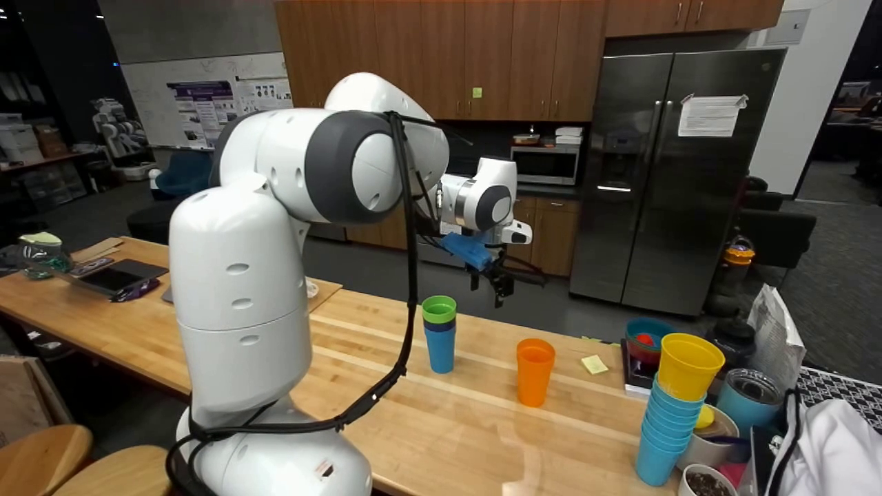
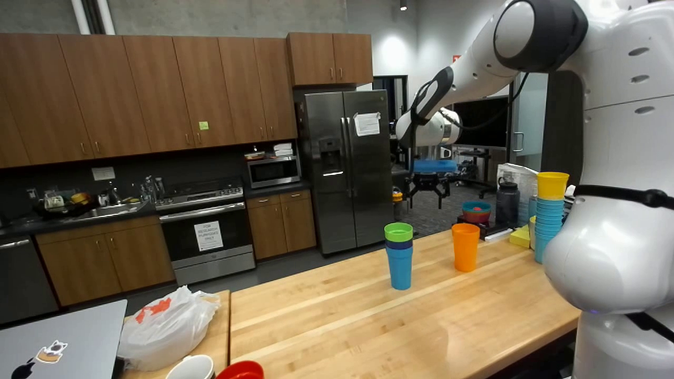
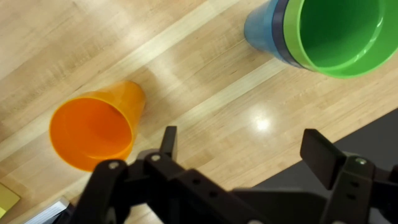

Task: Pick up the orange cup from the stack of cups to the left and put it on the table, pick up the green cup from the stack of cups to the left and put it on the table, pick up the navy blue cup from the stack of cups to the left and put it on the table

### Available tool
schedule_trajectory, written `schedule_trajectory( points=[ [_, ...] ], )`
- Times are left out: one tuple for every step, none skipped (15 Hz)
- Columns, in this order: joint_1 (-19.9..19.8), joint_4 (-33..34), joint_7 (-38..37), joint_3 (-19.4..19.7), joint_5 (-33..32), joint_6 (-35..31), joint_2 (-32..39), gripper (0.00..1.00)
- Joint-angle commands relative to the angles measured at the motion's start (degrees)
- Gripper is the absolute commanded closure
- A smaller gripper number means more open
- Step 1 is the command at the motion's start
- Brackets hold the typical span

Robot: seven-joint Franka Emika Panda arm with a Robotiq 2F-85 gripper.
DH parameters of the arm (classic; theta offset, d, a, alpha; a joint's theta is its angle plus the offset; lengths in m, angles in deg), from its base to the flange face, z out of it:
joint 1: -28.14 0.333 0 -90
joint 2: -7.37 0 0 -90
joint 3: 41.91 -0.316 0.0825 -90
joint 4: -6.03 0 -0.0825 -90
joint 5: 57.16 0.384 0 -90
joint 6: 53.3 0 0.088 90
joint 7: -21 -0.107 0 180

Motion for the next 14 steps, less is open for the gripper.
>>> schedule_trajectory(
  points=[
    [1.2, -3.2, 3.5, -1.6, 0.3, 0.5, -2.0, 0.0],
    [1.7, -3.9, 4.0, -2.2, 0.1, 0.5, -2.3, 0.0],
    [2.1, -4.5, 4.6, -2.7, 0.1, 0.5, -2.6, 0.0],
    [2.4, -4.9, 4.9, -3.1, -0.2, 0.6, -2.9, 0.0],
    [2.8, -5.5, 5.4, -3.5, -0.4, 0.5, -3.3, 0.0],
    [3.0, -6.1, 5.7, -3.8, -0.3, 0.3, -3.7, 0.0],
    [3.2, -6.6, 6.0, -4.0, -0.2, 0.2, -4.0, 0.0],
    [3.3, -6.9, 6.5, -4.1, -0.1, 0.2, -4.2, 0.0],
    [3.2, -7.0, 6.8, -4.1, -0.2, 0.3, -4.3, 0.0],
    [3.1, -7.3, 7.0, -4.1, -0.1, 0.2, -4.3, 0.01],
    [3.0, -7.7, 7.2, -4.0, -0.1, 0.3, -4.4, 0.01],
    [2.9, -7.9, 7.4, -3.9, -0.2, 0.2, -4.4, 0.02],
    [2.8, -7.9, 7.4, -3.8, -0.5, 0.5, -4.3, 0.08],
    [2.8, -8.1, 7.5, -3.8, -0.5, 0.5, -4.3, 0.1]
  ],
)
